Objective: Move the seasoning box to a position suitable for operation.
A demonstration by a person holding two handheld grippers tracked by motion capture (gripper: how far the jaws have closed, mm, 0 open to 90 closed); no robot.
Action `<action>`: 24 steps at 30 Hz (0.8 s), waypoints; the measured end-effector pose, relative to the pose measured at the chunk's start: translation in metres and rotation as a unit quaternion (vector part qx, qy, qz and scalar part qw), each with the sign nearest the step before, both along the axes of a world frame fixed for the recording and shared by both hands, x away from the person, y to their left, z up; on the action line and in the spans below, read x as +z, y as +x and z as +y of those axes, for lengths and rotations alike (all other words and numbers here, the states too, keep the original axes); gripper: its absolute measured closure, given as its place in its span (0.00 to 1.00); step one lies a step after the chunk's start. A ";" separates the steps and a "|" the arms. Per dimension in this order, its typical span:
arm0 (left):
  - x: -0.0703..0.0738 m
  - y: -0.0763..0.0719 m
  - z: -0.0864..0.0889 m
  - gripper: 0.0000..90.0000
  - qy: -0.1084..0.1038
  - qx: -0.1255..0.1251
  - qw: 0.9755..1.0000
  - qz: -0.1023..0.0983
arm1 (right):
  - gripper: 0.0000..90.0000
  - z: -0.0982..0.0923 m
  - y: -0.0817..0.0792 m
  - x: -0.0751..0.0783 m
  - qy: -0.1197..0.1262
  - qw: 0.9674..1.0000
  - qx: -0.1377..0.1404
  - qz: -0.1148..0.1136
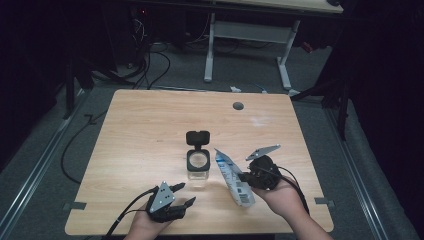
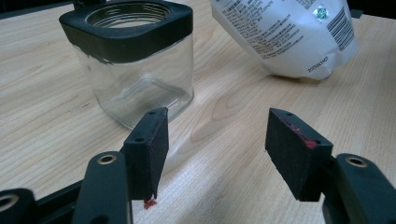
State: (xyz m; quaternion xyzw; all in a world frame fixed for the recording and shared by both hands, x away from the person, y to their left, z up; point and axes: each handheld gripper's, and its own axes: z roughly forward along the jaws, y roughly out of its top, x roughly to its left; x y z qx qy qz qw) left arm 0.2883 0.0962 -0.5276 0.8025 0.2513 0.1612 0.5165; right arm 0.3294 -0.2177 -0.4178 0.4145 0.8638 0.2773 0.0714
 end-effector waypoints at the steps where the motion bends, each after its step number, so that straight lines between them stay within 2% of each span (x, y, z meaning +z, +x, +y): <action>1: 0.000 0.000 0.000 0.44 0.000 0.000 1.000 0.001 | 1.00 0.000 0.000 0.000 0.000 1.000 0.001 -0.002; 9: 0.000 0.000 0.000 0.44 0.001 -0.001 1.000 0.001 | 1.00 0.002 0.000 -0.006 0.002 1.000 0.002 -0.008; 15: -0.001 0.000 0.001 0.44 -0.001 0.000 1.000 0.002 | 1.00 0.006 0.000 -0.014 0.003 1.000 0.007 0.001; 19: -0.001 0.000 0.000 0.45 0.001 0.000 1.000 0.003 | 1.00 0.005 0.000 -0.008 0.015 1.000 0.011 -0.001; 24: -0.001 0.002 -0.003 0.52 0.003 -0.001 1.000 0.000 | 1.00 0.003 -0.001 0.007 0.011 1.000 0.015 -0.004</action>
